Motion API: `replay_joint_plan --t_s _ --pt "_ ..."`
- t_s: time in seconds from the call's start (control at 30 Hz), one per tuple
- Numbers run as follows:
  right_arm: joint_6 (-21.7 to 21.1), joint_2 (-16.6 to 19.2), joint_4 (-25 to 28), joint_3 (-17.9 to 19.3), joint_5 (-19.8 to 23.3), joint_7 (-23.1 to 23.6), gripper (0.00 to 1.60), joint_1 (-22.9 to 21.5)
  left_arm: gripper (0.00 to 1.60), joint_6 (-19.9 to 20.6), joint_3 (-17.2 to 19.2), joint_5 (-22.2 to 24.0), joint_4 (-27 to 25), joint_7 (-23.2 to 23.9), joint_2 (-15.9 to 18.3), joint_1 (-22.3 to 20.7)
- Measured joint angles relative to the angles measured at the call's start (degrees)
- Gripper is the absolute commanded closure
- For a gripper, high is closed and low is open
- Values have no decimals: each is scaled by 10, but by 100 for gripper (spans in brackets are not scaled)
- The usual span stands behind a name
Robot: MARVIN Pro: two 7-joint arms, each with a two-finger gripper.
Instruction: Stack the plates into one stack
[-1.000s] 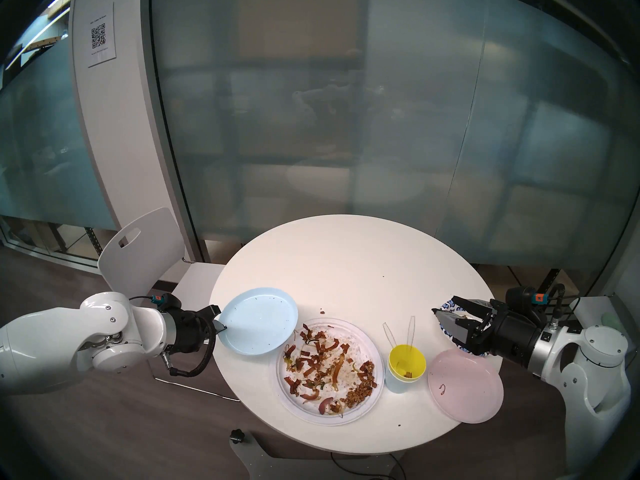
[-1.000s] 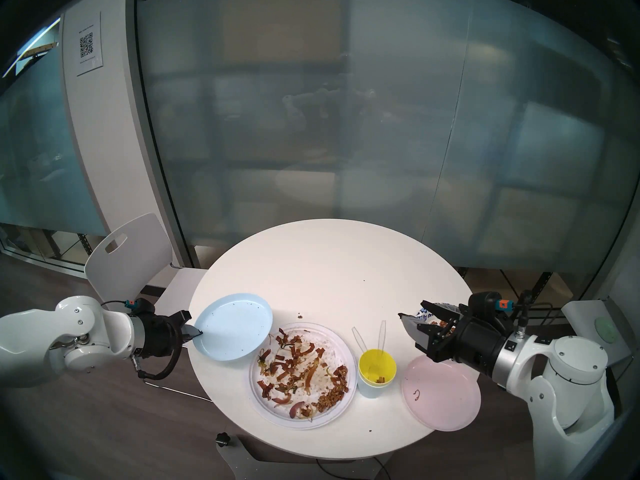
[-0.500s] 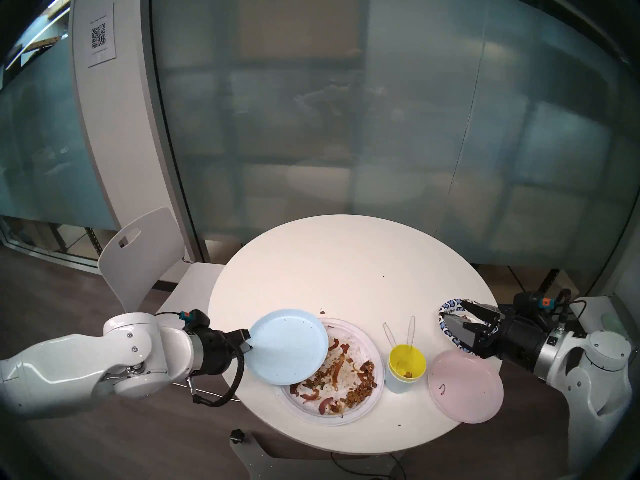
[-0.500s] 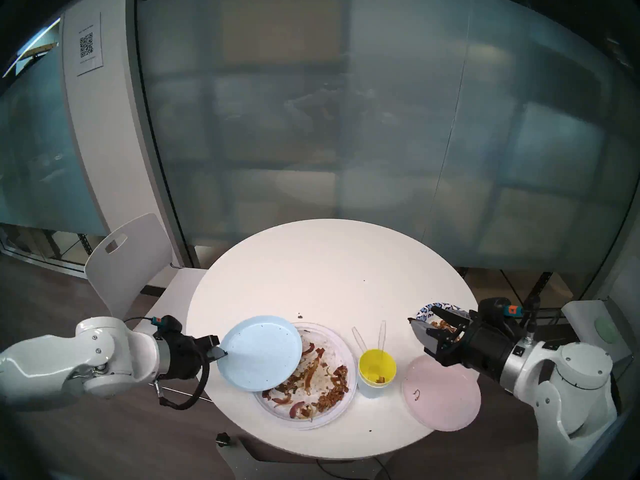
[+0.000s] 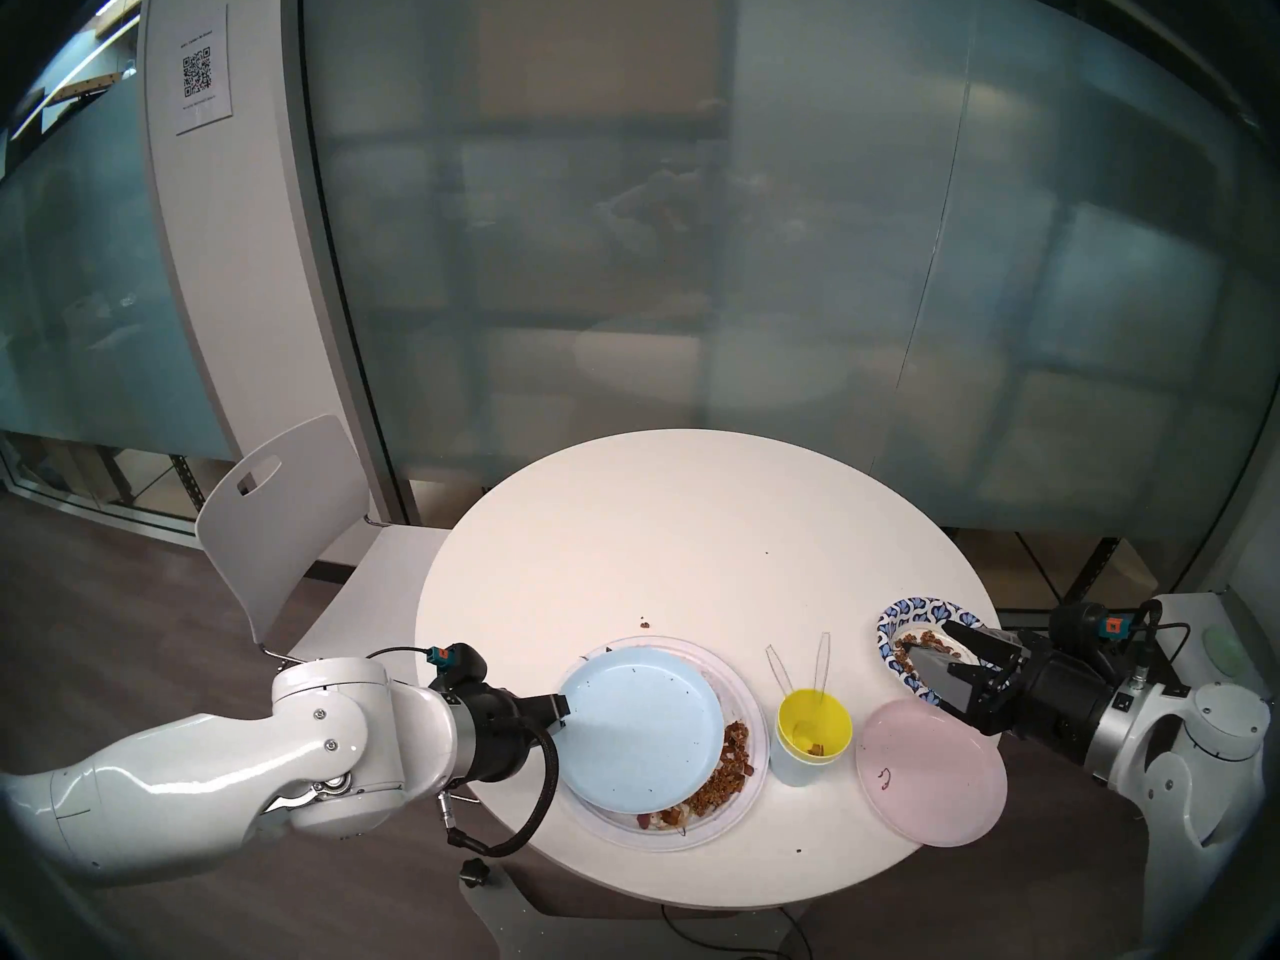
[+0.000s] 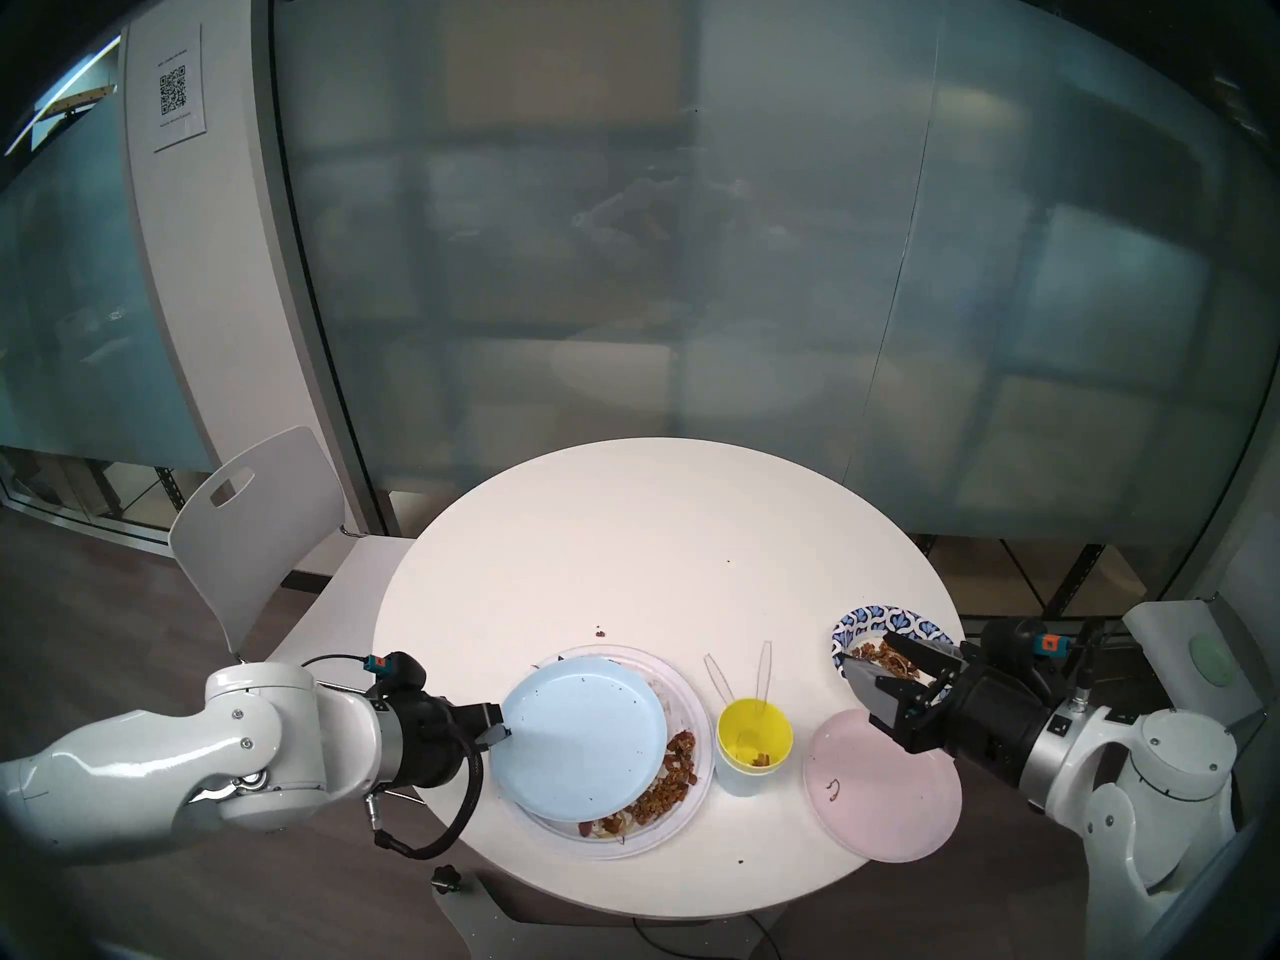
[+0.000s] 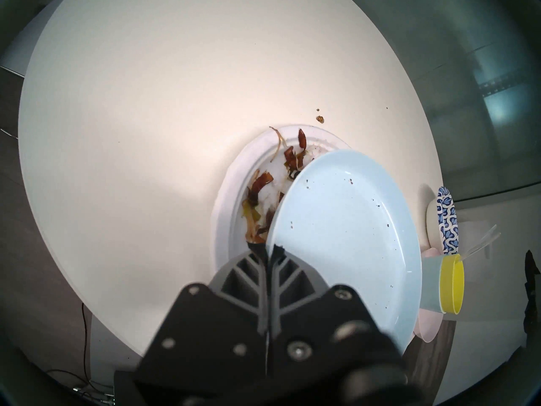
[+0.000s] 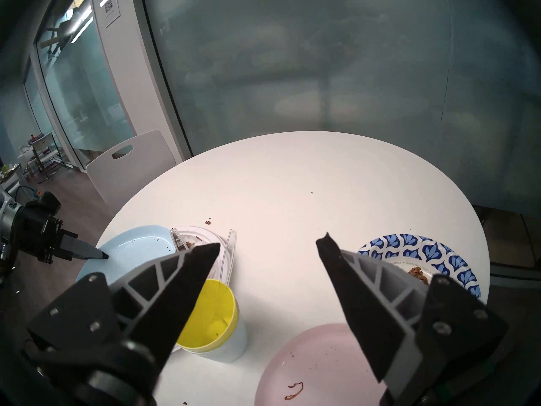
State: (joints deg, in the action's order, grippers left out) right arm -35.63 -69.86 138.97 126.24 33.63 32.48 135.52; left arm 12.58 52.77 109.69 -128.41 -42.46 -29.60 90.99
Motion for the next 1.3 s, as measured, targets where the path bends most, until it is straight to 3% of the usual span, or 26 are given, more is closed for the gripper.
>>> replay_joint_plan --t_s 0.4,0.47,0.5,0.53,0.57,0.6,0.93,1.0,1.13,1.3 --pt "17 -14 0 8 0 16 18 14 160 4 -20 -31 25 -30 -39 -27" --pt "18 -15 0 8 0 18 18 15 145 4 -20 -34 25 -32 -40 -29" --pt "19 -15 0 8 -1 18 16 16 111 4 -19 -36 25 -33 -41 -31" --pt "19 -15 0 8 -1 19 17 16 93 4 -19 -37 25 -32 -41 -31" --pt "20 -15 0 6 -1 19 15 15 50 4 -19 -40 25 -32 -41 -32" --pt "20 -15 0 5 -1 19 16 15 37 4 -19 -41 25 -31 -41 -33" --pt "19 -11 0 -9 -4 18 15 7 30 15 -14 -46 12 -16 -23 -34" --pt "19 -10 0 -10 -5 16 14 5 26 16 -11 -45 11 -14 -18 -34" --pt "18 -8 0 -12 -6 10 17 3 0 12 1 -35 9 -9 -10 -33" --pt "17 -9 0 -4 -6 6 24 7 0 -1 32 -2 3 -2 3 -35"
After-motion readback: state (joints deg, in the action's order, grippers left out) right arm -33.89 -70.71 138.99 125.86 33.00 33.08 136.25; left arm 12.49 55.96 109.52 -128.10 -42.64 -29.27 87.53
